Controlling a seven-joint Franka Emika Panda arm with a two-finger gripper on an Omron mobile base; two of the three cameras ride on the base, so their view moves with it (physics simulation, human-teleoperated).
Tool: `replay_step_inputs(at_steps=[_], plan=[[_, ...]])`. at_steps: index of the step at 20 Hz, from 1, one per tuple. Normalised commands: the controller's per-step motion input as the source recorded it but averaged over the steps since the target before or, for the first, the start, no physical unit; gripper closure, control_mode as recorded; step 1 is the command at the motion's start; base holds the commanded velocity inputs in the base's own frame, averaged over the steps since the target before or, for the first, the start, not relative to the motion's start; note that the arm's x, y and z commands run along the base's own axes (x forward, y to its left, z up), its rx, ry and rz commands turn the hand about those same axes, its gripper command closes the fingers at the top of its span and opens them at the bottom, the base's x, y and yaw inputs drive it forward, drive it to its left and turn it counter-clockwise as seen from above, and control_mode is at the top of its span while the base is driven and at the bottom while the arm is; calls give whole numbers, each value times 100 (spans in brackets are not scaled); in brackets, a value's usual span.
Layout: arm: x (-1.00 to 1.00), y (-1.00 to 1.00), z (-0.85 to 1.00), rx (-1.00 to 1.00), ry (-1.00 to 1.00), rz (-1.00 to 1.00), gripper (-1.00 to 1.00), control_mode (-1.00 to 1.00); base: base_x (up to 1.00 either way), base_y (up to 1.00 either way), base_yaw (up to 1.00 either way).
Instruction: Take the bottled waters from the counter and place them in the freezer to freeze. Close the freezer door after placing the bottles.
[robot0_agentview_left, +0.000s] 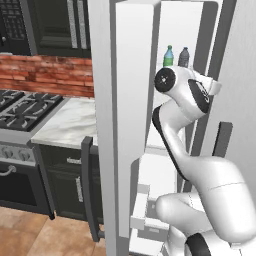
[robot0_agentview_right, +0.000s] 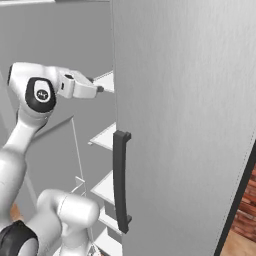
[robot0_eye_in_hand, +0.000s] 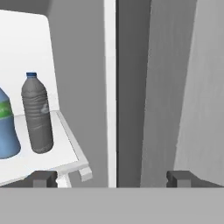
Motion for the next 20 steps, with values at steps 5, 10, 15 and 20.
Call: replay_step_inputs(at_steps=[5,10,15,20], plan=[[-100,25,-13,7,0,-13,-100,-100,0,0,0],[-100,6,-19,20,7,-13,-100,-100,0,0,0],[-92,-13,-35,36,20,-1,-100,-100,0,0,0],[-17,-12,-17,40,11,22,-100,-100,0,0,0]])
